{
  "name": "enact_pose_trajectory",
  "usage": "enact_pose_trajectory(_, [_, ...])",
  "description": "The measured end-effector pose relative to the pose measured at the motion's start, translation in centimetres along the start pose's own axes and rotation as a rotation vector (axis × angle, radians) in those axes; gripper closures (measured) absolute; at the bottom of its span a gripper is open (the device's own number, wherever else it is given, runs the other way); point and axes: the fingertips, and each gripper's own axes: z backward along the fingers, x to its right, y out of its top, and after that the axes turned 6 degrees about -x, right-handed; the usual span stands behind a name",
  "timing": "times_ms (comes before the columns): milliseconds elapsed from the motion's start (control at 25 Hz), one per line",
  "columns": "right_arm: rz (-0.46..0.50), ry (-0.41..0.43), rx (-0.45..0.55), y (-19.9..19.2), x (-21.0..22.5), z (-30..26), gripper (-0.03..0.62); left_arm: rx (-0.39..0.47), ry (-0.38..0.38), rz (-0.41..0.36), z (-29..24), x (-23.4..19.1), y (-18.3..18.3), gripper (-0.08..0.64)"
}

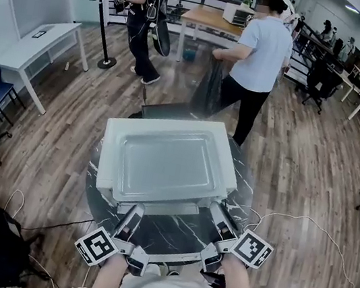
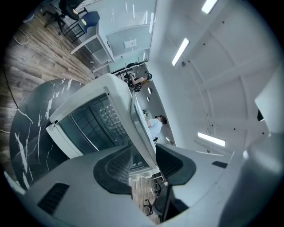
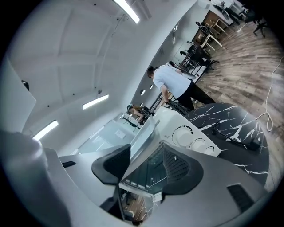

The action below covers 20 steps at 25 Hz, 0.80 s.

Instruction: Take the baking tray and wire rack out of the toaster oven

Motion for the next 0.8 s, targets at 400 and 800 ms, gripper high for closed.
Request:
enact_pose_trajectory(400, [0.027,0.049,0.007,-1.4,0.7,4.2,0.391,0.02,0.019,-0.026,2.8,0.6,-4.3,0.405])
enact_pose_trajectory(800, [-0.006,0.061,0.006,-4.1,3.3,7.5,0.391,0.043,0.134,-0.128,5.6,-0.6,-9.4,0.405])
